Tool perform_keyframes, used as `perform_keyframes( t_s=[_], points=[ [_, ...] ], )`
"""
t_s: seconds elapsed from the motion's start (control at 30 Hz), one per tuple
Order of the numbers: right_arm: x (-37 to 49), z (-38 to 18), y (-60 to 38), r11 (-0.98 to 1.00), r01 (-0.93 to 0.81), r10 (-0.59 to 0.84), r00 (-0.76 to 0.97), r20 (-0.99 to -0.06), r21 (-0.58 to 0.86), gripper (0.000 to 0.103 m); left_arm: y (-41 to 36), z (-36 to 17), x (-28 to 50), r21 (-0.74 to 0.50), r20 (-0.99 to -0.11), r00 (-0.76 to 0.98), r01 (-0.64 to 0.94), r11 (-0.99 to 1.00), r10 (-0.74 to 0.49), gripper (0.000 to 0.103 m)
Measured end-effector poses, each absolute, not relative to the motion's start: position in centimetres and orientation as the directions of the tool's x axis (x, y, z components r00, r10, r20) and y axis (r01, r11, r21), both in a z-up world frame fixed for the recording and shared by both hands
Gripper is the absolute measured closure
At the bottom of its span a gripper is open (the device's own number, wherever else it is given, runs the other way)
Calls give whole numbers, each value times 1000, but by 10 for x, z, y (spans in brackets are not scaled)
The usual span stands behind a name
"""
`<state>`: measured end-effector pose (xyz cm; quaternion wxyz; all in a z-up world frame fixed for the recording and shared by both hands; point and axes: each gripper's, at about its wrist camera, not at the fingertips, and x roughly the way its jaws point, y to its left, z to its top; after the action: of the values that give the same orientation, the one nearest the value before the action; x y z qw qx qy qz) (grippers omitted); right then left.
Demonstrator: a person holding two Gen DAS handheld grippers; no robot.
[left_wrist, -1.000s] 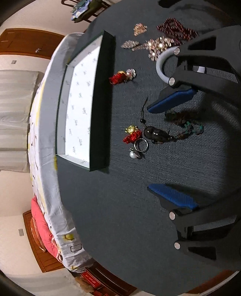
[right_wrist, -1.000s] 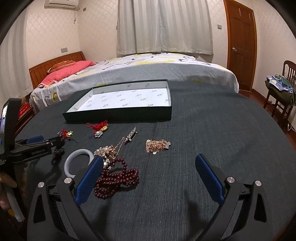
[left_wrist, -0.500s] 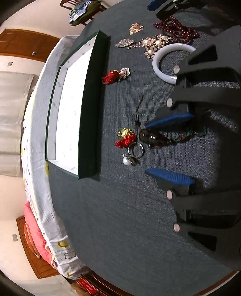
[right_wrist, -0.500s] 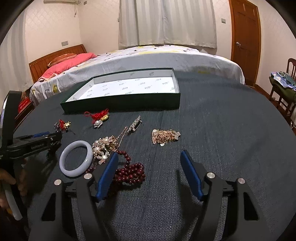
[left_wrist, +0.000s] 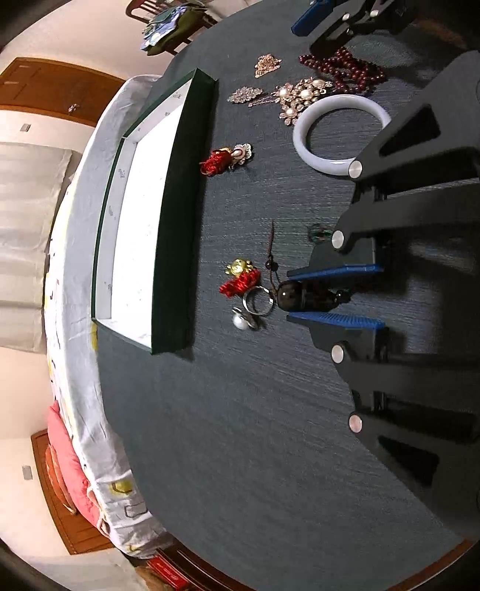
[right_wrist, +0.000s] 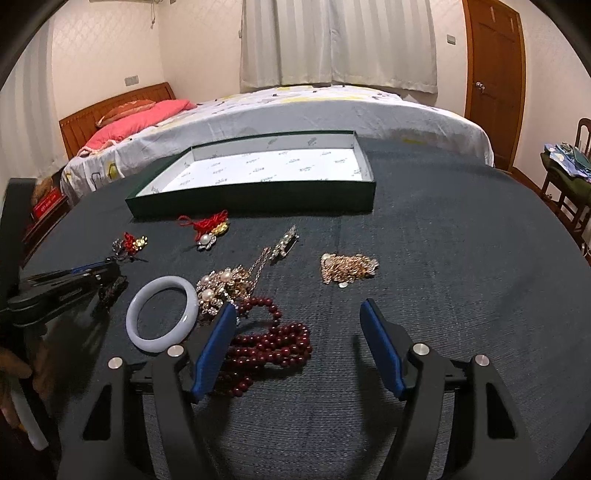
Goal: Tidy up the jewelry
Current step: 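Lift the black pendant with the left tool while the right tool grasps the red bead strand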
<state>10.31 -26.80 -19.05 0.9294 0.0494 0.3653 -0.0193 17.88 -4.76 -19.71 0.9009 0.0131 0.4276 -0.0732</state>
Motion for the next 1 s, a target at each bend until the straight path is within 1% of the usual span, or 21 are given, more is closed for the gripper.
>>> perform_keyframes(
  t_s=[0.07, 0.2, 0.27, 0.3, 0.4, 0.47, 0.6, 0.7, 0.8, 1.0],
  points=[
    [106, -192, -266, 995, 76, -5, 722, -692, 71, 35, -44, -196, 173, -55, -772, 623, 137, 989, -130, 86],
    [112, -197, -261, 995, 80, -17, 692, -722, 53, 35, -37, -190, 159, -45, -758, 641, 127, 991, -117, 86],
    [113, -197, -260, 995, 86, -21, 688, -725, 54, 33, -35, -188, 155, -48, -752, 649, 123, 991, -117, 86],
    [114, -198, -258, 995, 86, -23, 678, -734, 48, 29, -34, -187, 154, -50, -749, 652, 120, 992, -116, 86],
    [113, -198, -254, 996, 86, -37, 678, -734, 29, 28, -31, -184, 153, -60, -744, 657, 118, 991, -123, 86],
    [114, -199, -252, 996, 86, -42, 670, -741, 22, 25, -30, -182, 152, -60, -741, 660, 117, 991, -123, 86],
    [111, -196, -251, 996, 86, -34, 674, -738, 32, 24, -29, -181, 151, -67, -740, 661, 114, 991, -126, 86],
    [107, -188, -254, 993, 96, -21, 696, -718, 64, 24, -28, -181, 150, -64, -737, 664, 115, 991, -124, 86],
    [106, -186, -251, 995, 85, -22, 702, -712, 52, 22, -27, -181, 149, -62, -737, 665, 114, 992, -123, 86],
    [108, -199, -244, 997, 70, -25, 663, -748, 29, 22, -28, -181, 148, -60, -738, 664, 116, 991, -122, 86]
  ],
)
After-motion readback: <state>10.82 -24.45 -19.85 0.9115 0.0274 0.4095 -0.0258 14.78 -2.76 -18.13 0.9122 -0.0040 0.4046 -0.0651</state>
